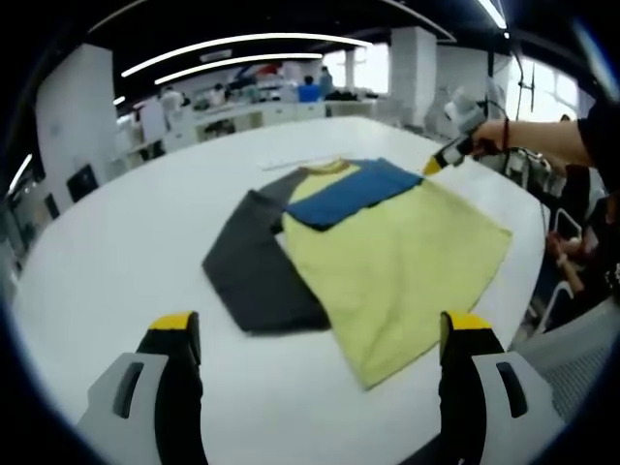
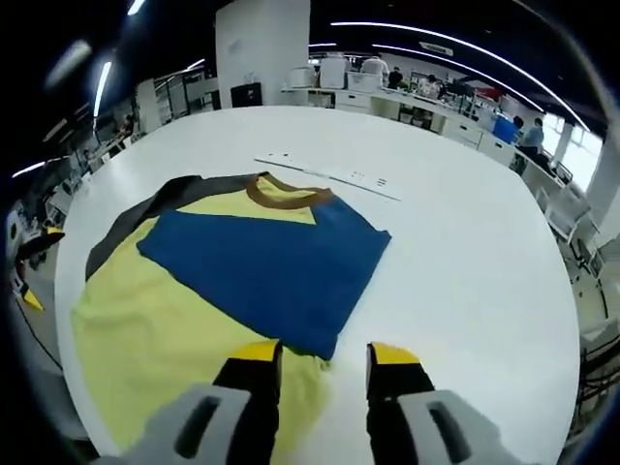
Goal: Fold the garment on the visible template until the final outline fits inside the template.
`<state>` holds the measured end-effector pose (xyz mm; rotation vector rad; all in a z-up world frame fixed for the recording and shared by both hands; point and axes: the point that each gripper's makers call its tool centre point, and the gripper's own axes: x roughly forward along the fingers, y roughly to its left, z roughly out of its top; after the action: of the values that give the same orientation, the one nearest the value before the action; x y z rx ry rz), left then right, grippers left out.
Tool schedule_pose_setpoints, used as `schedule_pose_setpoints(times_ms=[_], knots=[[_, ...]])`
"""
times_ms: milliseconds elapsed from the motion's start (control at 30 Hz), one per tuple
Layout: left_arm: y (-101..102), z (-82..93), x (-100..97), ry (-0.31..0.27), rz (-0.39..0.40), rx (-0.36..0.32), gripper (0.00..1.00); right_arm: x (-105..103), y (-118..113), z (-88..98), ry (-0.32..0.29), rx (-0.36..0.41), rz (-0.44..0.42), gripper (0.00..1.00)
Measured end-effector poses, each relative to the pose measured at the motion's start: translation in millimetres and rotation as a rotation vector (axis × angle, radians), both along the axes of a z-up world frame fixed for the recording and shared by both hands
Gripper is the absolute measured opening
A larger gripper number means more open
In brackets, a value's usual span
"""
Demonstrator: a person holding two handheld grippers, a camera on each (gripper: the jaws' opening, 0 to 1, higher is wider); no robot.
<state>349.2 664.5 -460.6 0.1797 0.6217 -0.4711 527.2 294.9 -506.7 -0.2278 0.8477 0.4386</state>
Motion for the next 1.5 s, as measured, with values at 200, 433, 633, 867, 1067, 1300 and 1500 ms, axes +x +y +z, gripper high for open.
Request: schedule_pose_setpoints(times_ms=[200,433,633,867,1067,1300,1500], knots=[[-0.5,-0.8,0.4,0.002,0.001,-0.002,0.99,0.0,-8.7,-9.1,0.005,0.008,-0.033,0.21],[1.4,-2.0,1.2,0.005,0.009,-0.003,0.99,-0.1,-8.1,-17.6,0.006,0.039,-0.068,0.14],[2.8,-3.5,1.2,0.012,0.014,-0.003,0.99,3.9,-3.4,-22.6,0.001,0.086,-0.092,0.12],[4.0,-4.3,1.6,0.014,0.019,0.000,0.99,4.6,-1.6,-28.7,-0.011,0.076,-0.112,0.04],[4.4,-6.6,2.2,0.019,0.020,0.003,0.99,2.5,-2.1,-28.6,-0.010,0.034,-0.088,0.00],[3.0,-7.0,3.8,0.015,0.015,0.003,0.99,-2.8,0.0,-26.2,-0.005,0.023,-0.077,0.00],[3.4,-9.3,4.7,0.017,0.009,0.006,0.98,-5.0,-4.7,-24.5,0.012,0.002,-0.058,0.00]])
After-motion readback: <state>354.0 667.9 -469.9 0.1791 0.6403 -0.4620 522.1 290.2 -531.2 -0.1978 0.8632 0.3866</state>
